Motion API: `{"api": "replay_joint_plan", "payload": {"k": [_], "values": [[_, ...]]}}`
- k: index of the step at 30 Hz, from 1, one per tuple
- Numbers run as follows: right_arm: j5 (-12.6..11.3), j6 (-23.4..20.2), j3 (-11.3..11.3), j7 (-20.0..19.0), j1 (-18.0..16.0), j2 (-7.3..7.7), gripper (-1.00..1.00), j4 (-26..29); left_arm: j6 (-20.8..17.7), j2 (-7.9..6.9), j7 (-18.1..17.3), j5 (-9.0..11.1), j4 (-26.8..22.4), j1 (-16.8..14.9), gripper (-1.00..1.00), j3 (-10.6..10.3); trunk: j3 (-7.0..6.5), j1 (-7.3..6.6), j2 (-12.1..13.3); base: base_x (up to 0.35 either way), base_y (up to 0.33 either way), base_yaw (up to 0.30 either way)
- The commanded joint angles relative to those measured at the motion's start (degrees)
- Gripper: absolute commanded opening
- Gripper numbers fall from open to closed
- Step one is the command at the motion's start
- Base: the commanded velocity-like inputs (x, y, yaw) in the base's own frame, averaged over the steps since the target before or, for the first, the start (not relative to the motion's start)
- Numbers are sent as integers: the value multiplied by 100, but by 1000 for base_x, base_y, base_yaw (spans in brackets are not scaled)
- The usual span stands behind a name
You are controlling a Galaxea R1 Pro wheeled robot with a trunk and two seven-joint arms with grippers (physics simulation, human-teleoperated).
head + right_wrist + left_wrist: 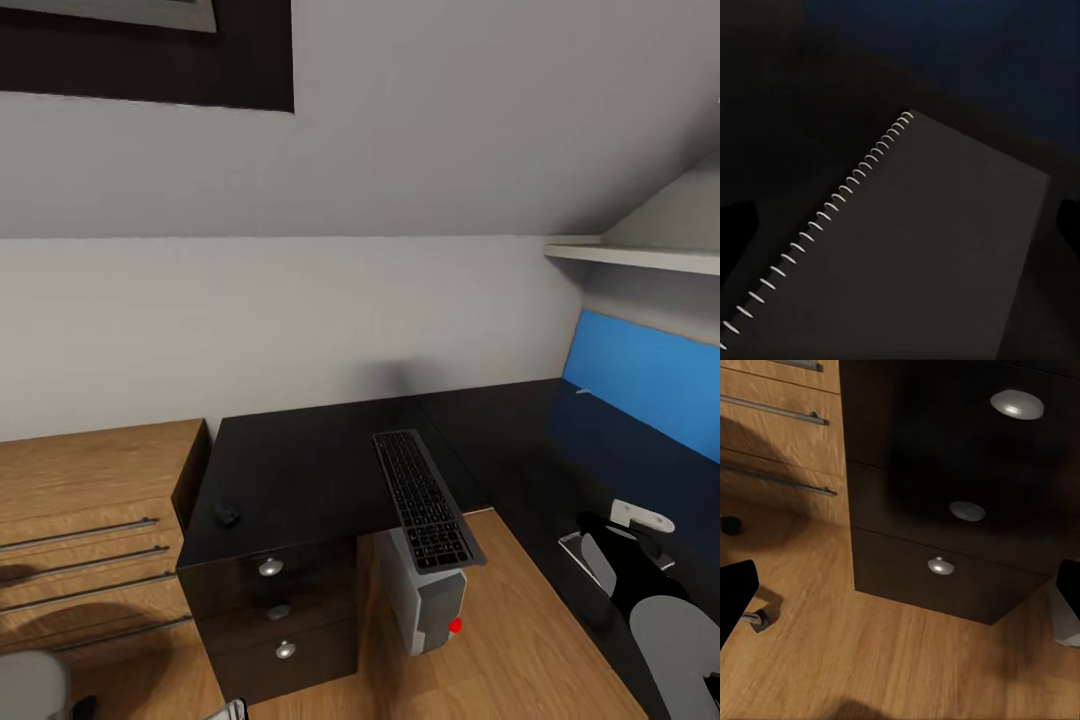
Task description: In the bedroom, organize the workspace by keeping the computer under the desk, ensuring the monitor is on the desk, placing the keyboard on the desk next to the monitor, placing the mouse on the desk next to the keyboard, moving the folder from the swivel chair onto the desk next to the mouse, stacking the notebook on top of the folder with the pen on top of the notebook, and positioning the swivel chair next to the desk.
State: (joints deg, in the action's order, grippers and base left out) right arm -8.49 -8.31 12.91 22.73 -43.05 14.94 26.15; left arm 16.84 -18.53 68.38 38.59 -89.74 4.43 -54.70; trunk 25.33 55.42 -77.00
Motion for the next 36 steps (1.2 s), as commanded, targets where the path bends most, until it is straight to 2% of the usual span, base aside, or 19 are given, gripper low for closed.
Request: {"api": "replay_joint_plan", "payload": {"k": [1, 4, 16, 25, 36], "values": [[-39, -31, -8, 22, -1, 1, 100, 11, 30, -2, 6, 29, -5, -3, 100, -6, 24, 23, -45, 0, 0, 0], [-39, -36, -8, 21, -1, 1, 100, 12, 30, -2, 4, 29, -2, -3, 100, -8, 77, 89, -165, 0, 0, 0], [-17, -40, -8, 21, -1, -3, 100, 11, 30, -2, -14, -2, 155, -3, 100, -29, 77, 89, -165, 2, 0, 0], [-13, -55, -8, 21, -1, -2, 100, 12, 30, -2, -17, -3, 248, -3, 100, -32, 77, 89, -165, 185, 0, 0], [-2, -69, -8, 21, -1, 0, 100, 13, 30, -2, 10, -9, 263, -3, 100, -32, 77, 89, -165, 31, 0, 0]]}}
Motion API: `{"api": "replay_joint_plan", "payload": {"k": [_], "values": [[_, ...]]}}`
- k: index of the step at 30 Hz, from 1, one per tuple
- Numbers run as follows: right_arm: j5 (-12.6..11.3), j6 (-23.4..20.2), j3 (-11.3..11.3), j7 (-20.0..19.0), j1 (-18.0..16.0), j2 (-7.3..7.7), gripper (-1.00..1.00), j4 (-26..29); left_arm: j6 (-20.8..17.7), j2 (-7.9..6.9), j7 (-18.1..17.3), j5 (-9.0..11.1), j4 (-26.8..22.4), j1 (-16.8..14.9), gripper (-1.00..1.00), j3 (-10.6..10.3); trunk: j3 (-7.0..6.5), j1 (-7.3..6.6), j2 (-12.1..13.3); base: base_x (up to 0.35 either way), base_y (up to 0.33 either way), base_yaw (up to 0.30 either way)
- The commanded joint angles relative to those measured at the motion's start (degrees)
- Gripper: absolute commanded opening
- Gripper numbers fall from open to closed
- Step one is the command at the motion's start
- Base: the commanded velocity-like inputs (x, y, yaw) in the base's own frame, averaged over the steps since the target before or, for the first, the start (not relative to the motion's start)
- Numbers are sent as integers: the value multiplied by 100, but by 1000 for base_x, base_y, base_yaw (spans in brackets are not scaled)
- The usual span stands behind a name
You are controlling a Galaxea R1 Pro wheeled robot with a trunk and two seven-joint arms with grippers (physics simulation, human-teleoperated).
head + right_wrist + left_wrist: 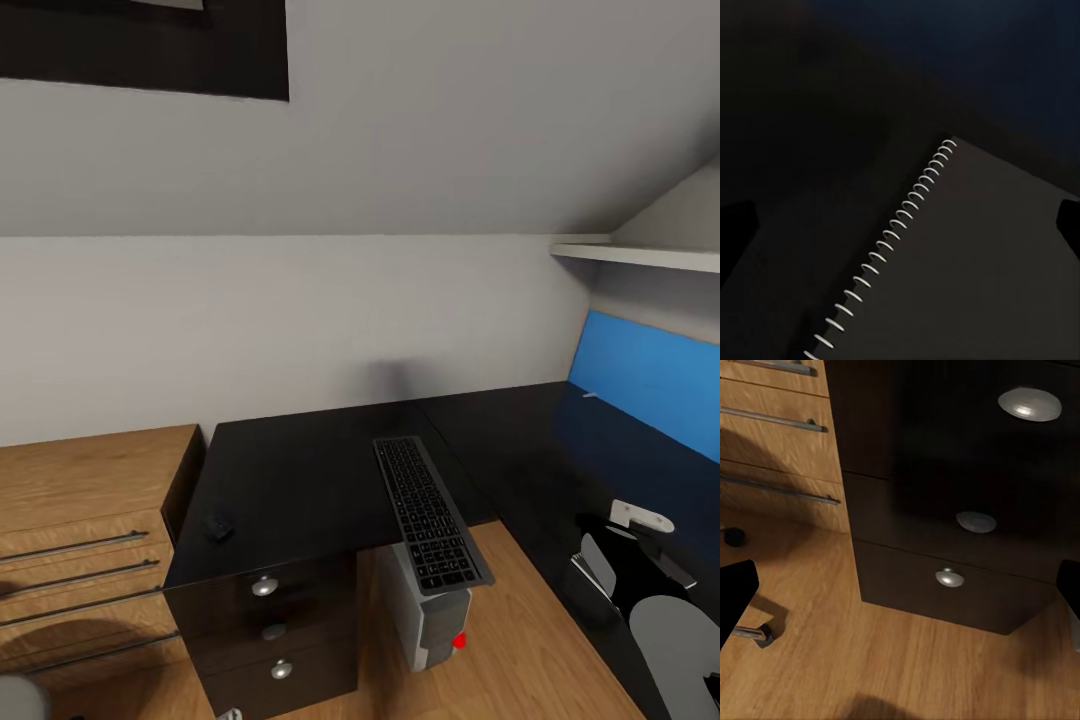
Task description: In the bedroom, organize the workspace by keeping the computer under the desk, ensuring the monitor is on the desk, placing the keyboard on the desk next to the monitor, placing the mouse on the desk next to the keyboard, moving the folder from the swivel chair onto the desk next to the mouse, stacking the notebook on top of the folder with the pen on top of the notebook, and positioning the swivel chair next to the desk.
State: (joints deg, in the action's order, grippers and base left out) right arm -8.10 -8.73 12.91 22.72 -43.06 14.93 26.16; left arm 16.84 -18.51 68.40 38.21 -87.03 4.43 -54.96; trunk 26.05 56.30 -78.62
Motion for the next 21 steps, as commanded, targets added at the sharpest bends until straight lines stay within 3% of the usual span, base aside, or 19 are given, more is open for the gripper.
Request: {"api": "replay_joint_plan", "payload": {"k": [1, 6, 21], "values": [[-41, -28, -8, 22, -1, 3, 100, 12, 30, -3, 11, 25, -8, -3, 100, -6, 5, 0, -3, 4, 0, 0], [-36, -31, -8, 28, -1, 8, 100, 12, 30, 3, 14, 20, -11, -3, 100, -12, 5, 0, -3, 2, 0, 0], [-36, -41, -8, 30, -1, 51, 100, 12, 36, 7, 24, 9, -10, -3, 100, -10, 274, 330, -605, 0, 0, 0]]}}
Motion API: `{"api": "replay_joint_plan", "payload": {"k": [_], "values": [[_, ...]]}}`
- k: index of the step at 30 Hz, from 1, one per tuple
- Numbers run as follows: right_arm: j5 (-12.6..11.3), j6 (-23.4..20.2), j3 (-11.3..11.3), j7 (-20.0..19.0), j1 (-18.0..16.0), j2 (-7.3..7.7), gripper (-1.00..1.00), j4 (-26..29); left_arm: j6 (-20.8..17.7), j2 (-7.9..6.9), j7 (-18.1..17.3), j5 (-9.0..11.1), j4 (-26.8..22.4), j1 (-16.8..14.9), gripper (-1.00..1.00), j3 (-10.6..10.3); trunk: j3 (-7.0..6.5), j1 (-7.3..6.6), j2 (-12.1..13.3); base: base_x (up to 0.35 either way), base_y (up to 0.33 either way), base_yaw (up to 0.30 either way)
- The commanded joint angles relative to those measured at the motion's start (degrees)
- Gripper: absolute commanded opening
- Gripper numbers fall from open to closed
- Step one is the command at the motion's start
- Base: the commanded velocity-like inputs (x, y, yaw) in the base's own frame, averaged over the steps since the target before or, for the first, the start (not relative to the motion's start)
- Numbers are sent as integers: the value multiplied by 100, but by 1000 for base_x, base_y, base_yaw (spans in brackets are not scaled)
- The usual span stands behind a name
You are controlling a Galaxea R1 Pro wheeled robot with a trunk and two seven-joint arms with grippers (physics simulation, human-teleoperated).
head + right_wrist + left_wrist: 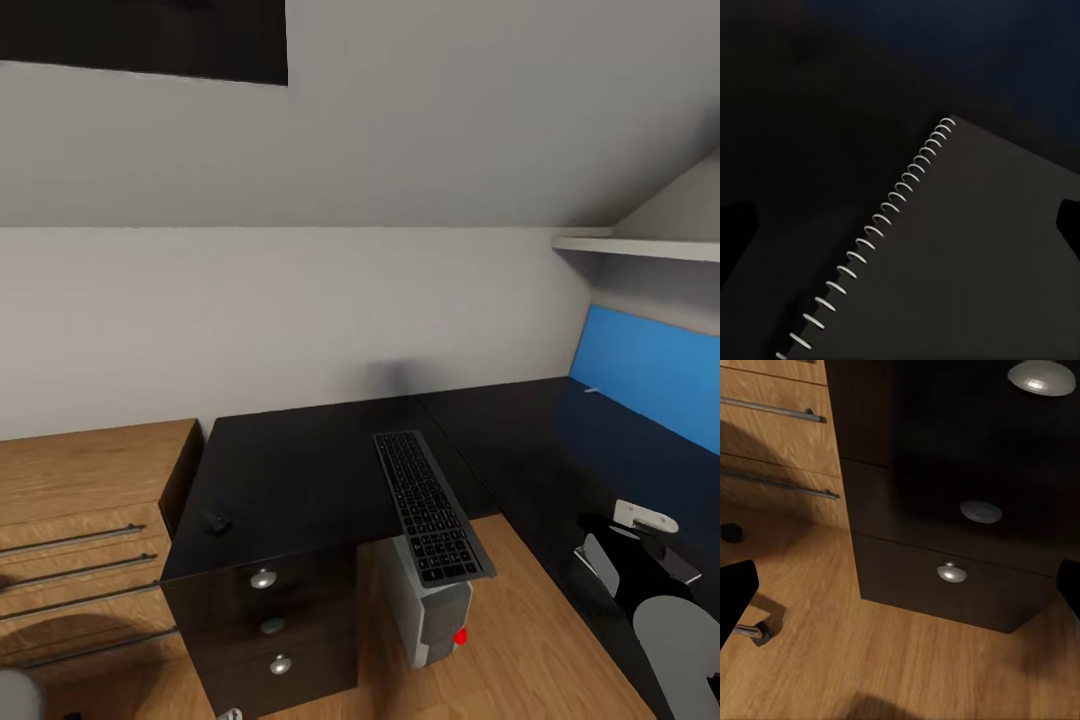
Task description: In the bedroom, organize the workspace by keeping the computer under the desk, ensuring the monitor is on the desk, placing the keyboard on the desk next to the monitor, placing the mouse on the desk next to the keyboard, moving the folder from the swivel chair onto the desk next to the mouse, stacking the notebook on top of the folder with the pen on top of the notebook, and positioning the swivel chair next to the desk.
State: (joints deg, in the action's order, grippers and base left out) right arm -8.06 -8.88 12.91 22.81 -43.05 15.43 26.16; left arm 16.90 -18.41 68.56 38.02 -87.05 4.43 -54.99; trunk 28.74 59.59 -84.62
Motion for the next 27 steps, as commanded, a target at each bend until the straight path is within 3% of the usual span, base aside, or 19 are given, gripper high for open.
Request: {"api": "replay_joint_plan", "payload": {"k": [1, 27], "values": [[-40, -26, -8, 22, -1, 1, 100, 12, 31, -3, 8, 29, -7, -3, 100, -6, 23, 23, -45, 0, 0, 0], [-47, -26, -8, 22, -1, 4, 100, 12, 25, -3, 8, 30, -11, -3, 100, -5, 472, 572, -1047, 0, 0, 0]]}}
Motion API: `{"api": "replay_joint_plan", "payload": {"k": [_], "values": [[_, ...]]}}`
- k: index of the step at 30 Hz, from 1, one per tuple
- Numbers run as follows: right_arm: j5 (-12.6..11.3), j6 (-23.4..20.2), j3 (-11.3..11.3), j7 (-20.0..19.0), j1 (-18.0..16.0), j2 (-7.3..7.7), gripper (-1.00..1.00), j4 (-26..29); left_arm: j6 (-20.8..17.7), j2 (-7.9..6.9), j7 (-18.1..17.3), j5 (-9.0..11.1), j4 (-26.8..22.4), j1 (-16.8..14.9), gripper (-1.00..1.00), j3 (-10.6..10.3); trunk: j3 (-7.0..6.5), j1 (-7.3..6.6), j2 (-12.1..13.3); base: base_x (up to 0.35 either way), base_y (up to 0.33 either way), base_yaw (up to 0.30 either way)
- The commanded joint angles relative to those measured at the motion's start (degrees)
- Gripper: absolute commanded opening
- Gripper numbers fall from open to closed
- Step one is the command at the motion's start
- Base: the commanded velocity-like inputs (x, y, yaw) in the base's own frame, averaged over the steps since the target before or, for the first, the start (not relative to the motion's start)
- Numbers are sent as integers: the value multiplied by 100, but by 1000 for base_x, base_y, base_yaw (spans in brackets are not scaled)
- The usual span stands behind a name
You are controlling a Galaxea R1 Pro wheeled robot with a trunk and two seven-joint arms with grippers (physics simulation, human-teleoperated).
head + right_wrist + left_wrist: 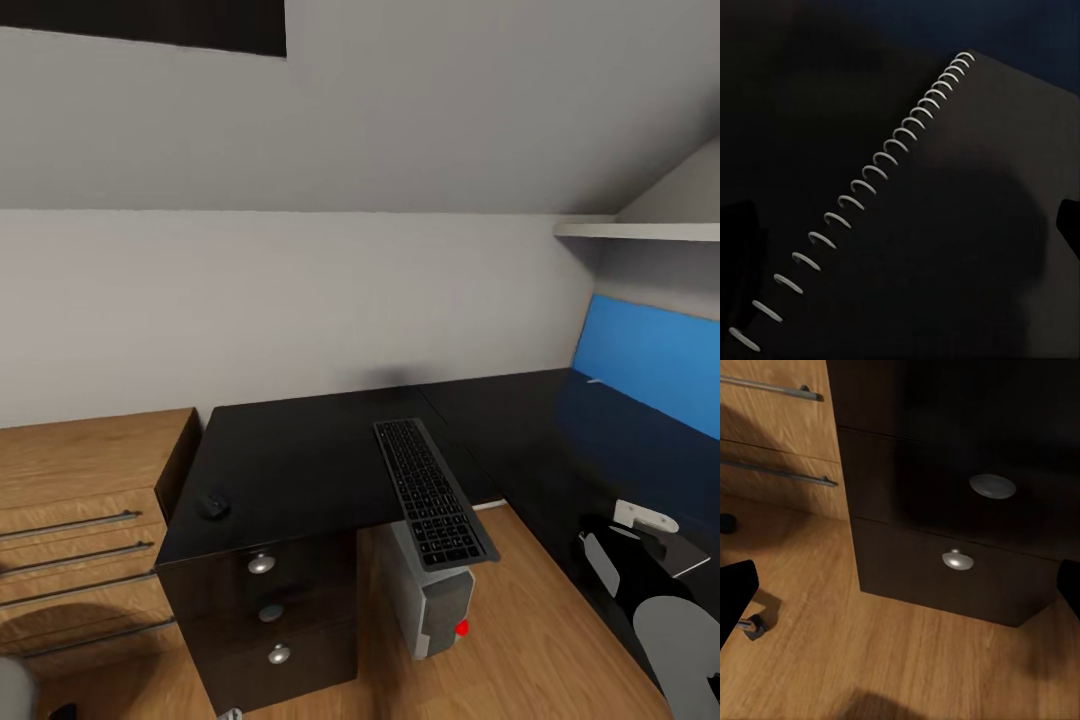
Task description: In the bedroom, organize the workspace by keeping the computer under the desk, ensuring the monitor is on the desk, placing the keyboard on the desk next to the monitor, placing the mouse on the desk next to the keyboard, moving the folder from the swivel chair onto the desk next to the mouse, stacking the notebook on top of the folder with the pen on top of the notebook, and positioning the swivel chair next to the desk.
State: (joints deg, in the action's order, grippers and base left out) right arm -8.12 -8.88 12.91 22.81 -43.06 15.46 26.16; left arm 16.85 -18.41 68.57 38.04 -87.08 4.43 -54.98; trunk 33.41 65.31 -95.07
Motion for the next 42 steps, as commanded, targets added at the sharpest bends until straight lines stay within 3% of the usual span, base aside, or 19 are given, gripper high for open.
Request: {"api": "replay_joint_plan", "payload": {"k": [1, 8, 11, 42], "values": [[-41, -26, -8, 22, -1, 1, 100, 12, 30, -4, 8, 28, -7, -3, 100, -6, 5, 0, -3, 0, 0, 0], [-41, -26, -8, 24, -1, 1, 100, 12, 30, -3, 8, 42, -5, -3, 100, -4, 5, 0, -3, 0, 0, 0], [-41, -26, -8, 24, -1, 1, 100, 12, 29, -4, 8, 39, -7, -3, 100, -5, 59, 66, -123, 0, 0, 0], [-42, -26, -16, 13, -1, -8, 100, 8, 29, -5, -9, 80, 3, -3, 100, -4, 59, 66, -123, 0, 0, 0]]}}
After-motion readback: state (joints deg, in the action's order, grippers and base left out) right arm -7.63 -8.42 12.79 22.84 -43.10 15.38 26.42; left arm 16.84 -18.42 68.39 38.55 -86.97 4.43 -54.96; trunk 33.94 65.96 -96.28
